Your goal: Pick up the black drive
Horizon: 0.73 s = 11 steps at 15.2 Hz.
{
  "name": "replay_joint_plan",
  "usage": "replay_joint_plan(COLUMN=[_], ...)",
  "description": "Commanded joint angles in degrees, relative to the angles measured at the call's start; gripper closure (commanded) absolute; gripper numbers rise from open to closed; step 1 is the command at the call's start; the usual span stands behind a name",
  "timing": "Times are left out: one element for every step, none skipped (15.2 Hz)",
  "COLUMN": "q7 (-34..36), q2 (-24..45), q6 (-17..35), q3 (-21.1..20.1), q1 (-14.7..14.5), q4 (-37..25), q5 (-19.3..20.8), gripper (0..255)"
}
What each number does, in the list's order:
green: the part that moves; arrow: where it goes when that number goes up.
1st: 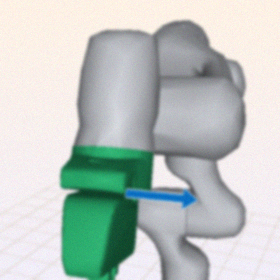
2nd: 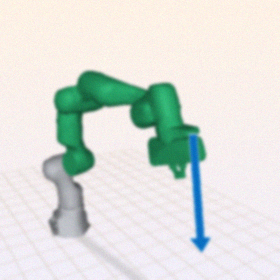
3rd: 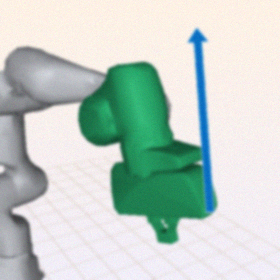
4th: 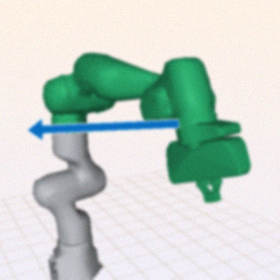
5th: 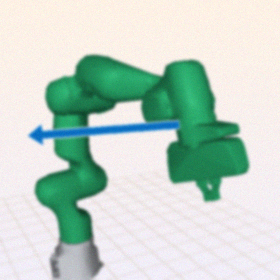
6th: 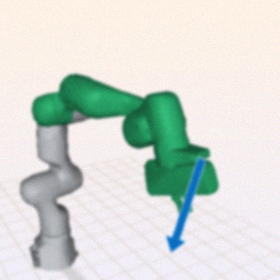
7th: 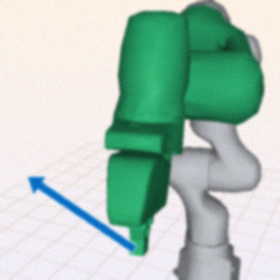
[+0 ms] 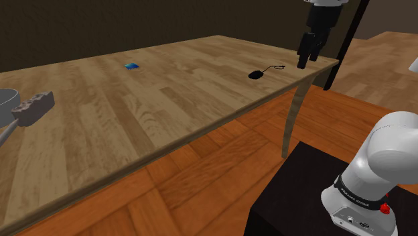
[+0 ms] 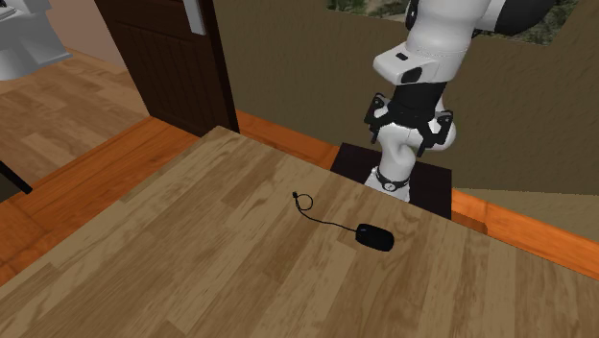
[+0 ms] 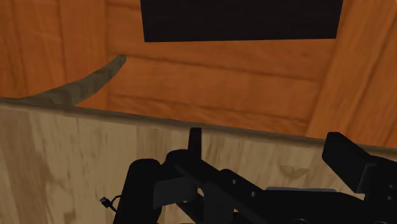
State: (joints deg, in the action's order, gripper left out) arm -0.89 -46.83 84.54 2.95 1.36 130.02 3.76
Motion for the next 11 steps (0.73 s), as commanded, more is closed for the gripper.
replay_joint_plan(q7=[0.0,-3.15,-6.26,-9.37,-12.47,-15.55,-18.64,-21.71,-24.79,-27.86,-30.94], q2=[0.0,1.08,2.26,3.55,4.95,6.44,8.03,9.71,11.47,13.31,15.24], q6=[0.0,0.72,1.46,2.21,2.97,3.74,4.5,5.26,6.01,6.74,7.44], q3=[0.0,1.6,3.22,4.8,6.34,7.88,9.38,10.87,12.33,13.77,15.19], q1=[0.0,-0.44,-0.95,-1.46,-1.99,-2.54,-3.11,-3.73,-4.35,-5.01,-5.69], q4=[0.0,-0.37,-0.85,-1.43,-2.13,-2.93,-3.84,-4.85,-5.96,-7.16,-8.46], q5=[0.0,1.05,2.06,2.99,3.83,4.59,5.25,5.82,6.28,6.63,6.87], gripper=[0,0,0,0,0,0,0,0,0,0,0])
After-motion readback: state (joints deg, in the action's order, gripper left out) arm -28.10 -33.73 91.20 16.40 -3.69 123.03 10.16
